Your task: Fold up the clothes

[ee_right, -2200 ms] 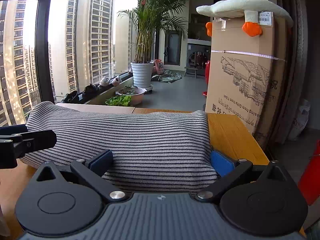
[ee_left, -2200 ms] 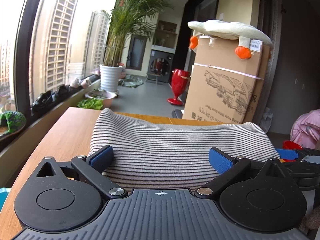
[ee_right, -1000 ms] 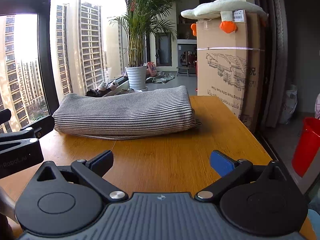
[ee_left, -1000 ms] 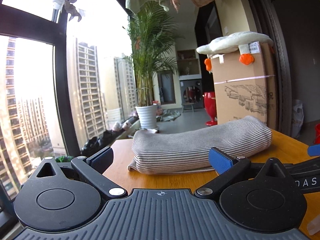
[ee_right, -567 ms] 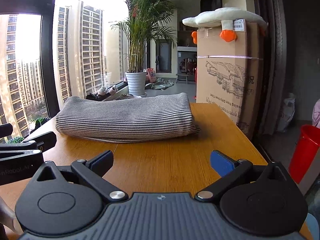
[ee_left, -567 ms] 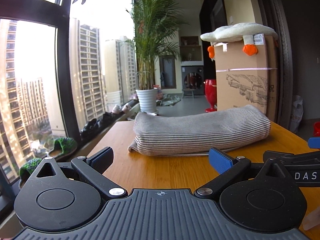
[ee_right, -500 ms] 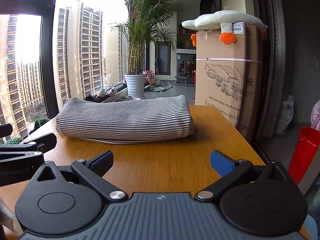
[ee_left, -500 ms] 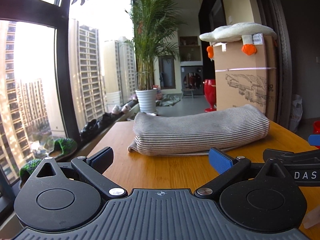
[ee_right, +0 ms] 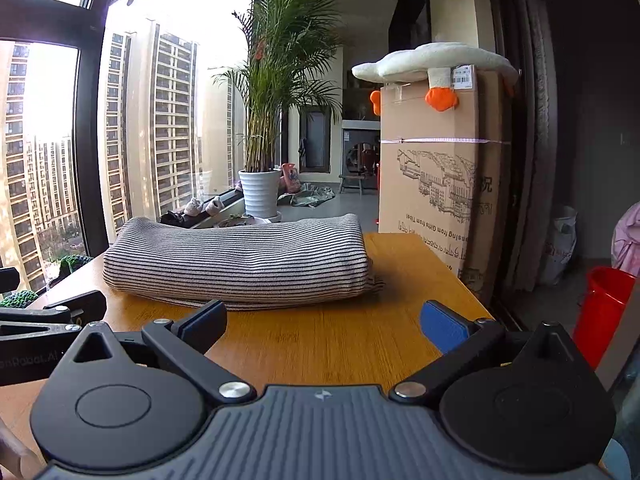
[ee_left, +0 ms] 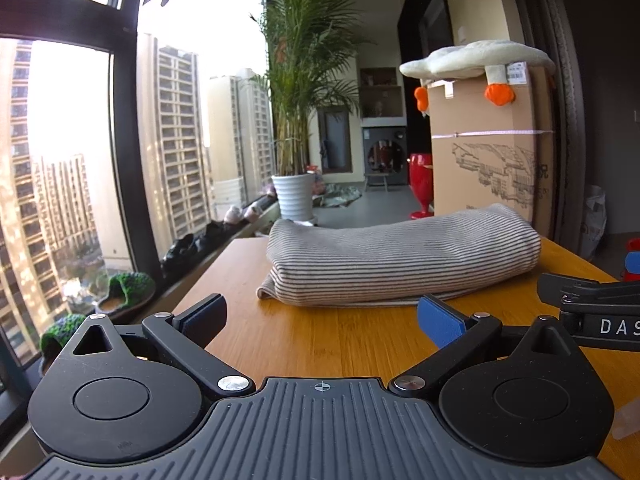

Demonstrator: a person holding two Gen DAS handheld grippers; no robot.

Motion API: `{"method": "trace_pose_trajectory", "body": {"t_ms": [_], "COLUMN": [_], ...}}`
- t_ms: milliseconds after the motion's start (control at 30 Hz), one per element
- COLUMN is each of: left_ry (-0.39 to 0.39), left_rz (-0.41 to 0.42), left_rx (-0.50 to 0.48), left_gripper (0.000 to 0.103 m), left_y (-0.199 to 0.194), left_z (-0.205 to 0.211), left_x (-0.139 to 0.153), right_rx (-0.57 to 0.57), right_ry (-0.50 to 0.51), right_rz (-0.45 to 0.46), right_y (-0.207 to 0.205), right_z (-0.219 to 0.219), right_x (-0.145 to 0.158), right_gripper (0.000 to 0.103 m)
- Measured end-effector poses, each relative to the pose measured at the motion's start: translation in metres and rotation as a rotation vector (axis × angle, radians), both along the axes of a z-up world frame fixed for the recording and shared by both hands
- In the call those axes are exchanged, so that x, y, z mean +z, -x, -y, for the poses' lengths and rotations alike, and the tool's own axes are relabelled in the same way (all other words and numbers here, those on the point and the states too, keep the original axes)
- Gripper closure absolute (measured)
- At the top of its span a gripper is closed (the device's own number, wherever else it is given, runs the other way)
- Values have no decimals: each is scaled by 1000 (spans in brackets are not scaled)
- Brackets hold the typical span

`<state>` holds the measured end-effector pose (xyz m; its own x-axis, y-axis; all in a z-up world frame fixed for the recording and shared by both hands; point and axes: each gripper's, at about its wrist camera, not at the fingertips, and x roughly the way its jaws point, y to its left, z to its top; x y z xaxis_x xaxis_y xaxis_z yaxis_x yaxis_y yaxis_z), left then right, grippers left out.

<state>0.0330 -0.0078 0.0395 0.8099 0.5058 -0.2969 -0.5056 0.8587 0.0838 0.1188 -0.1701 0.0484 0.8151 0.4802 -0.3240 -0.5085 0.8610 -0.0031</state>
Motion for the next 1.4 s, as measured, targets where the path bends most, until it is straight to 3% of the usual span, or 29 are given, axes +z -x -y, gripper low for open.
{"method": "trace_pose_trajectory", "body": {"t_ms": [1400], "left_ry": [41], "left_rz": [-9], "left_rx": [12], "left_gripper": [0], "left_y": [0], "left_z": [-9], "left_x": [1], "right_rx": [14], "right_ry": [9], "right_rz": [-16], "right_y": [1], "right_z": [-2], "right_x": [-3], "right_gripper": [0]}}
